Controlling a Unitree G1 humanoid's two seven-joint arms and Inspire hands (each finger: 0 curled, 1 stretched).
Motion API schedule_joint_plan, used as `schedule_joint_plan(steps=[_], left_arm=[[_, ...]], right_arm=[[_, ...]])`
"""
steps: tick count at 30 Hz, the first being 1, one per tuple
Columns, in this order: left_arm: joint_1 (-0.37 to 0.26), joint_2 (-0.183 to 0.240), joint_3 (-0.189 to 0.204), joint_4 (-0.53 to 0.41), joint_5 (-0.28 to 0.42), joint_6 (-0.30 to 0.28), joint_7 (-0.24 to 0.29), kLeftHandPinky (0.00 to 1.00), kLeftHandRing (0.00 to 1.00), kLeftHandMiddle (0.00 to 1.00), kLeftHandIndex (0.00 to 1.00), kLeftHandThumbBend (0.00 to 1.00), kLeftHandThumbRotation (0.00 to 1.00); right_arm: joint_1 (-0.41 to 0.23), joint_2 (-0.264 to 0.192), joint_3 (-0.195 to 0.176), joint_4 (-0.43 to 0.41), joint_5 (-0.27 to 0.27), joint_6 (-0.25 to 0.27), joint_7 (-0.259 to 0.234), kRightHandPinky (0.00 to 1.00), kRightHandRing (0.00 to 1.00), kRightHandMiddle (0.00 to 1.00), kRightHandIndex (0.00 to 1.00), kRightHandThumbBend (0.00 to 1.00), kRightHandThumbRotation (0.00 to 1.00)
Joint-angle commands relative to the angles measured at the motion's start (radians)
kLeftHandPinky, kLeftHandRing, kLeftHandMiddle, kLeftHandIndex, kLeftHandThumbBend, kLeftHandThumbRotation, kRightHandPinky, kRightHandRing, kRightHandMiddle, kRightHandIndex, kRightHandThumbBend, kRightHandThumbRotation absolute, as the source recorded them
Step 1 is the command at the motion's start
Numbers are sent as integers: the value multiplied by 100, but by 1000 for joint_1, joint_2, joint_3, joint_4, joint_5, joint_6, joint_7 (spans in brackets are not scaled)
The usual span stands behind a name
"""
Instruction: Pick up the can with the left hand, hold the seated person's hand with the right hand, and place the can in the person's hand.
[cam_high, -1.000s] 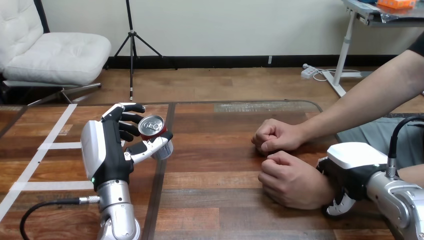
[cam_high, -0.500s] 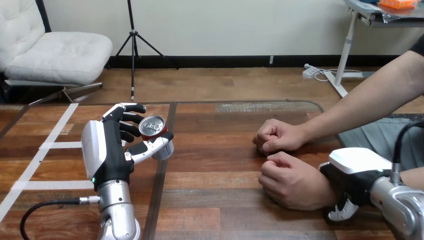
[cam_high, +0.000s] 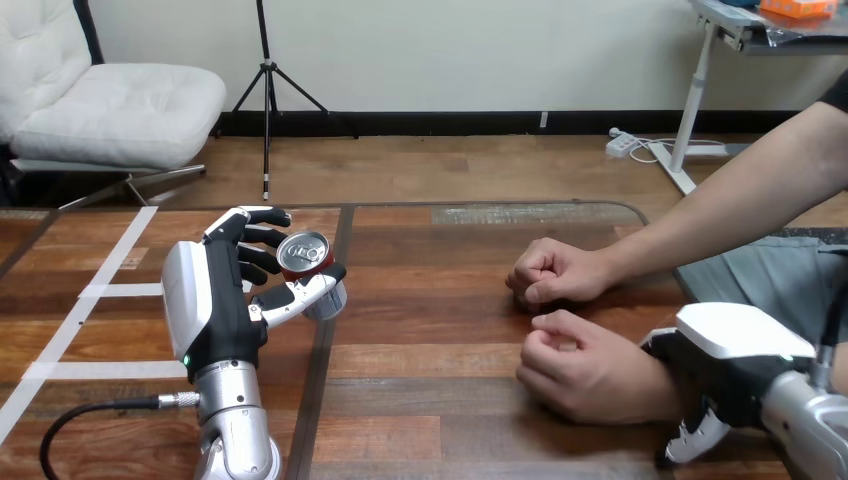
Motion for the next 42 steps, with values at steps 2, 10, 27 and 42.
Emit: schedule_joint_plan(steps=[2, 10, 27, 42], left_arm=[[-43, 12, 17, -66, -9, -26, -2, 40, 44, 50, 57, 68, 0], [-44, 12, 16, -63, -8, -24, -3, 41, 44, 50, 57, 68, 0], [-47, 10, 14, -59, -6, -23, 2, 39, 44, 50, 57, 69, 0], [-47, 14, 16, -59, -9, -24, -3, 39, 44, 50, 57, 68, 0]], right_arm=[[48, -30, -30, -52, 0, 25, 3, 62, 82, 84, 81, 80, 6], [70, -36, -22, -68, -38, 44, 5, 63, 82, 84, 82, 78, 6], [55, -44, -8, -13, -98, 49, 2, 60, 81, 84, 81, 76, 1], [45, -52, 6, 69, -160, 30, -67, 48, 72, 77, 76, 71, 0]])
